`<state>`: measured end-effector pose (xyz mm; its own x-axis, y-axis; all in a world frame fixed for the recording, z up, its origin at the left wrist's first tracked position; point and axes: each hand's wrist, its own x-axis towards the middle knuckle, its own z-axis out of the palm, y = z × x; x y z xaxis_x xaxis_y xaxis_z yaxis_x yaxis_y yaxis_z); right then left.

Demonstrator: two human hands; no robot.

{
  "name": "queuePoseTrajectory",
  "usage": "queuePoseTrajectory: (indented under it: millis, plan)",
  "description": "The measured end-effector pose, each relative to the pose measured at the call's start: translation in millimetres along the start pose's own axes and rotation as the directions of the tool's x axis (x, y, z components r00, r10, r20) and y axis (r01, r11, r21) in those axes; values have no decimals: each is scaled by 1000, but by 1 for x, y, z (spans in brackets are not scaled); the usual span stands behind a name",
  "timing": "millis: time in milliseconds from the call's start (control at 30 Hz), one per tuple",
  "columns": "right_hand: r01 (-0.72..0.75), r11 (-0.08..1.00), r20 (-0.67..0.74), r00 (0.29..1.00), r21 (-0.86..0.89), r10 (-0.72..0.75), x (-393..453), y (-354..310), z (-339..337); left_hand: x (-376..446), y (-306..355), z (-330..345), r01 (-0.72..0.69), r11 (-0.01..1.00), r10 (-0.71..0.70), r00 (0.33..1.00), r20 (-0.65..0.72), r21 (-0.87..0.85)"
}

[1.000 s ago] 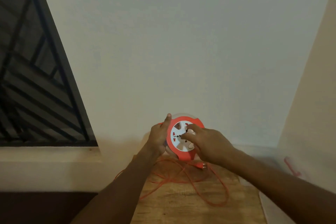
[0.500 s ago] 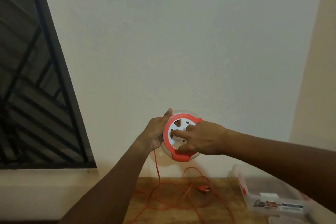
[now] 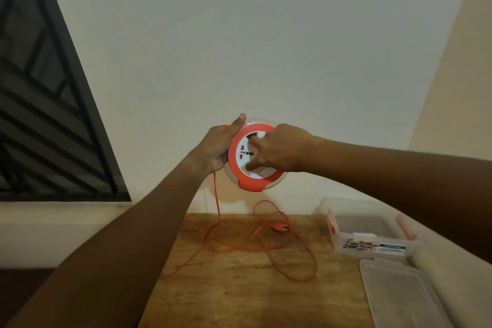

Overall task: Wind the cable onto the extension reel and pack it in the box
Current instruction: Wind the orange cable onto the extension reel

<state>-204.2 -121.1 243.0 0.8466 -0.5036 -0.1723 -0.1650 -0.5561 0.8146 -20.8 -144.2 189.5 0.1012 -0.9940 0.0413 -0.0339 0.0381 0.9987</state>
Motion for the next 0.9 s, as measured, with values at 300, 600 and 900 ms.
queuePoseTrajectory:
  millis: [300,600,900]
  plan:
    - [-110,981,-232,962,160,146,3,-40,32,-10,-19,2,16,999,-17,999,34,30]
    - [-59,-559,539,365,827,759,27,-105,26,-13,-42,20,-36,997,24,986,-163,-68]
    - [344,-902,718,556,260,419,37,-118,-3,-10,-51,4,58,977,-87,987,-134,-204]
